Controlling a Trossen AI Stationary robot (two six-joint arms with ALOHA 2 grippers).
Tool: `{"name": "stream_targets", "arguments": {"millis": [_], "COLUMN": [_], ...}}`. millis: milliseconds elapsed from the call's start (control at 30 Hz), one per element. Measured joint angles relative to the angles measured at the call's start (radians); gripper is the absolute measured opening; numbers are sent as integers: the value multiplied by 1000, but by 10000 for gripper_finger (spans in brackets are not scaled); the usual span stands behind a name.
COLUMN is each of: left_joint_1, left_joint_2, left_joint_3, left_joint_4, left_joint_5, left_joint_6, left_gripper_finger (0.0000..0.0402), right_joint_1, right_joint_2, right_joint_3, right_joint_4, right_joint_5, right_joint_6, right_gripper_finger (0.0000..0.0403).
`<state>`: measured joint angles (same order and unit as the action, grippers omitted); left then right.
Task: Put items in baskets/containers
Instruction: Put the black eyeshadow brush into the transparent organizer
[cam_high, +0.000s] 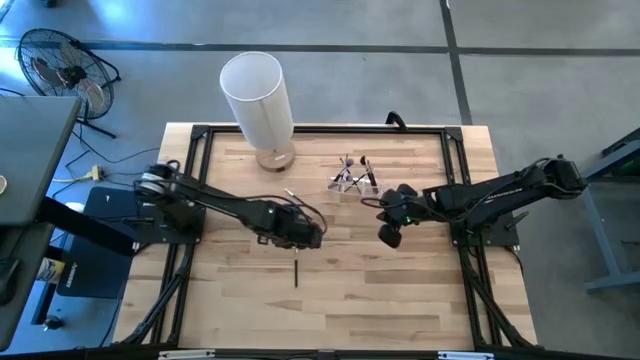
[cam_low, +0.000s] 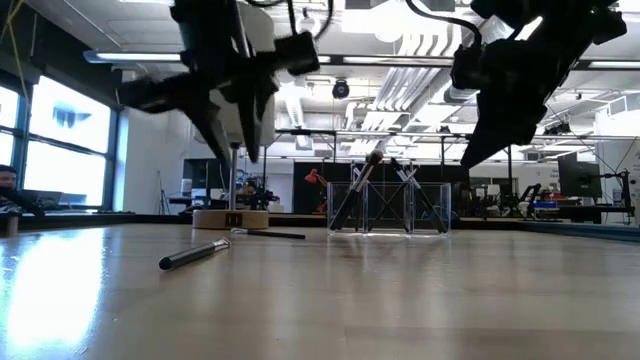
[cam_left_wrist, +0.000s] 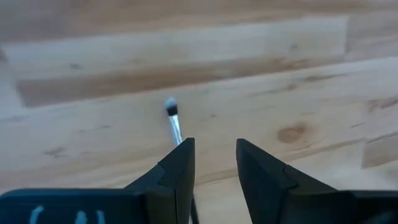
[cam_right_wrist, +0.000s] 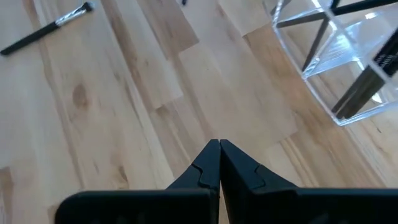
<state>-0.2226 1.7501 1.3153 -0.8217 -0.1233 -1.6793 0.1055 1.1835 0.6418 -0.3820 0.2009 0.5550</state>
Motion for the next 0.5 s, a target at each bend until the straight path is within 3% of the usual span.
{"name": "stream_targets", "arguments": {"millis": [167,500], "left_joint_1": [0,0], "left_joint_2": [77,147], "left_joint_3": [9,6], "left_joint_4": [55,5], "left_joint_5": [64,70], "left_joint_6": [-33,-110], "left_gripper_finger": [115,115], "right_joint_1": [0,0], "right_joint_2": [0,0], "right_joint_3": [0,-3], "right_joint_4": [-1,-19], "right_joint_5": [-38,-89], "right_joint_6": [-38,-63], "right_gripper_finger": [0,0]}}
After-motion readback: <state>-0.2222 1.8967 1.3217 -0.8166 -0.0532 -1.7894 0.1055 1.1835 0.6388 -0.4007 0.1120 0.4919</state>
